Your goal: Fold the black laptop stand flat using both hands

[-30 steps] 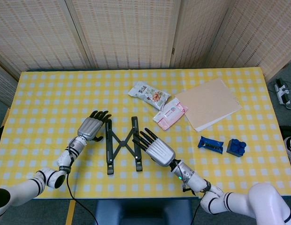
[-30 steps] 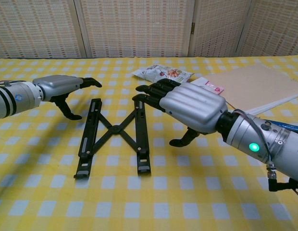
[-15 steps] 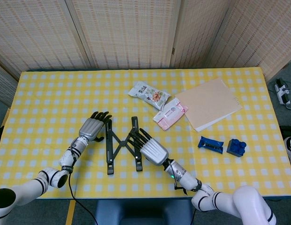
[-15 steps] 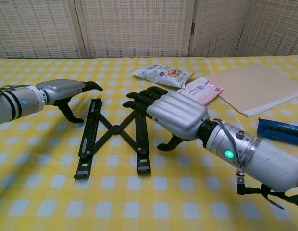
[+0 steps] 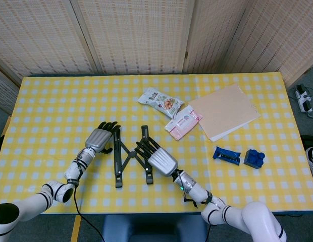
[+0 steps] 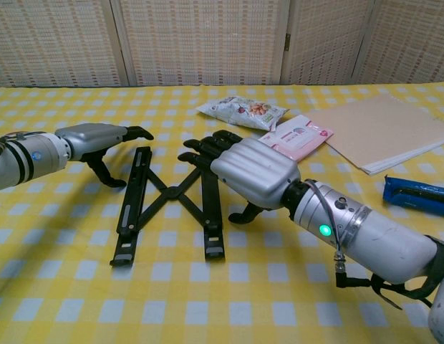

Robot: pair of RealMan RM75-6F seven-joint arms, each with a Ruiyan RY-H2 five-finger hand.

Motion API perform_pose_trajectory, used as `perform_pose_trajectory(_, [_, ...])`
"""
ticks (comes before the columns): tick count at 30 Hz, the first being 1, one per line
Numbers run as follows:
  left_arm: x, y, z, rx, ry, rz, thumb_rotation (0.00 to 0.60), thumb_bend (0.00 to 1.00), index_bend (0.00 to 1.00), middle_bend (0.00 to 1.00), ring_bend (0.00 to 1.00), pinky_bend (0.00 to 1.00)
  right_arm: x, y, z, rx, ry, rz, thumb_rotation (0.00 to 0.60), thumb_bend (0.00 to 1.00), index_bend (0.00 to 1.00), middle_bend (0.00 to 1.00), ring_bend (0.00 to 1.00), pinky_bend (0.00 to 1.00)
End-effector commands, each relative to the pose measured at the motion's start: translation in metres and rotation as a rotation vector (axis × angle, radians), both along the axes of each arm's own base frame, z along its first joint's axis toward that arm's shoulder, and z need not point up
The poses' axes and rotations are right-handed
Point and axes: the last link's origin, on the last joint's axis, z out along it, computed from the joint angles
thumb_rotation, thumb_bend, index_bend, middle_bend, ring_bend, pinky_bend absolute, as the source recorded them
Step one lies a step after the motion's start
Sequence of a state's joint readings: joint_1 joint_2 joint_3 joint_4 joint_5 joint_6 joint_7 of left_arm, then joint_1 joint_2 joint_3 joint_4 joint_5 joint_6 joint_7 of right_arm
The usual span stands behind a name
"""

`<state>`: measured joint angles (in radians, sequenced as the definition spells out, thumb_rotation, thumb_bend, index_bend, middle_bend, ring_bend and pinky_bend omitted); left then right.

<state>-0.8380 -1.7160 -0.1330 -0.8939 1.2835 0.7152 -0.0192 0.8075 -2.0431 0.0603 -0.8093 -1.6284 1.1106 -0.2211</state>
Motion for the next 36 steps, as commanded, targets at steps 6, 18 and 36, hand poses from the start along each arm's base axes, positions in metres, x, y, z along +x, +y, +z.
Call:
perform_pose_trajectory(6, [0.001, -0.003, -0.003, -0.016, -0.027, 0.013, 0.6, 0.3, 0.05, 0.03, 0.0, 0.05, 0.008, -0.004, -0.006, -0.018, -0.026, -0.019, 0.6, 0.23, 0.0, 0.0, 0.0, 0.0])
perform_pose_trajectory(18, [0.008, -0.008, -0.004, -0.056, -0.111, 0.046, 0.6, 0.3, 0.05, 0.03, 0.0, 0.05, 0.016, -0.002, -0.016, -0.024, -0.048, 0.011, 0.6, 0.23, 0.0, 0.0, 0.0, 0.0])
perform_pose_trajectory(36, [0.015, -0.017, -0.008, -0.135, -0.204, 0.106, 0.6, 0.3, 0.05, 0.03, 0.0, 0.05, 0.046, 0.008, -0.03, -0.011, -0.137, 0.09, 0.6, 0.23, 0.0, 0.0, 0.0, 0.0])
